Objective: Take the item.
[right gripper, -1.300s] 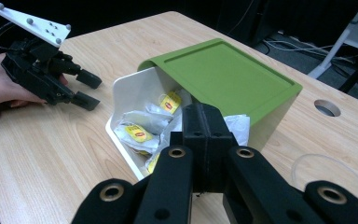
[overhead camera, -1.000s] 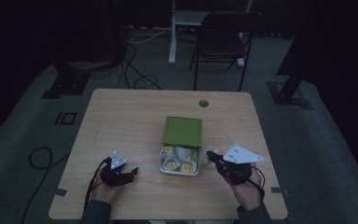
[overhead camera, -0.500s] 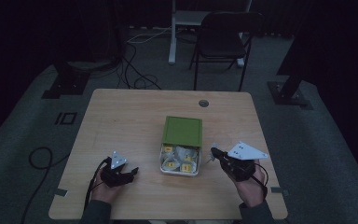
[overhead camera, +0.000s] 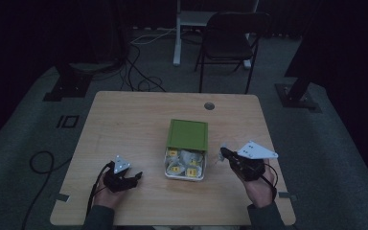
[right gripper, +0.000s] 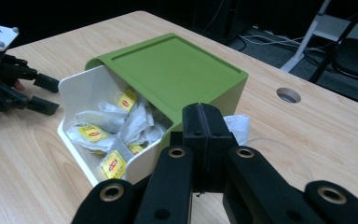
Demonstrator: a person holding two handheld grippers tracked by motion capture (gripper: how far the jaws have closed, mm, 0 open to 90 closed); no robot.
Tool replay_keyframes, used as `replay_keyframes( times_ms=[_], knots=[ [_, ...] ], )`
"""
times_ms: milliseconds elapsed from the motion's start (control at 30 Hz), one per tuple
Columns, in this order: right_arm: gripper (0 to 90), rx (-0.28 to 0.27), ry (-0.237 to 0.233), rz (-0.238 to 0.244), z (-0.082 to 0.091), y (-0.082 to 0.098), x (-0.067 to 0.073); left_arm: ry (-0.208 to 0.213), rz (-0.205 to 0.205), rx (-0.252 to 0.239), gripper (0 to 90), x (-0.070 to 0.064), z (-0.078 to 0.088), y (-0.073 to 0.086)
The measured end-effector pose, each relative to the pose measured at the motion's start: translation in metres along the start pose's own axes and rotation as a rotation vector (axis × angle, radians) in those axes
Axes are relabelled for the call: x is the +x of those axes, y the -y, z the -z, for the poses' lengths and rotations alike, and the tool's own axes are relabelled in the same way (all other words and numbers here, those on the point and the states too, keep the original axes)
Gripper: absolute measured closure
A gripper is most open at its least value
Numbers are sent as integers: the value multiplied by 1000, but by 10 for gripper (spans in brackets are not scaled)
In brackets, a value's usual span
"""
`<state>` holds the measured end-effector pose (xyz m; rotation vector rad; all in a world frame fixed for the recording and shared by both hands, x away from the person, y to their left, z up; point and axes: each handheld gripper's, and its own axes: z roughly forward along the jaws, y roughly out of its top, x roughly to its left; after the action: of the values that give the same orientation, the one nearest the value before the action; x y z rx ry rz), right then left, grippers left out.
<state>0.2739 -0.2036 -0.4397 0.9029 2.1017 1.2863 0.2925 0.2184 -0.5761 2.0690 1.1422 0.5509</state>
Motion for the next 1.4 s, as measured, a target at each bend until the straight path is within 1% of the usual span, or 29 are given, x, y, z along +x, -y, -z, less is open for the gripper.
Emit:
replay_keyframes(
  times_ms=[267,533,633,867,1100,1167,1400],
  knots=[
    [900,-4,12,-9,-1,0,-8,0,-1,1,369,0,0,0],
    [900,-9,30,-29,-4,-2,-16,0,-1,1,369,0,0,0],
    [900,-8,47,-21,-5,-3,-17,0,-1,1,369,0,0,0],
    [900,-14,60,-17,-6,-6,-22,1,-2,2,369,0,0,0],
    [900,-24,81,-36,-10,-7,-30,0,-2,2,369,0,0,0],
    [900,-23,88,-52,-12,-7,-33,0,-1,1,369,0,0,0],
    [900,-25,115,-65,-16,-6,-41,0,-1,1,369,0,0,0]
  ],
)
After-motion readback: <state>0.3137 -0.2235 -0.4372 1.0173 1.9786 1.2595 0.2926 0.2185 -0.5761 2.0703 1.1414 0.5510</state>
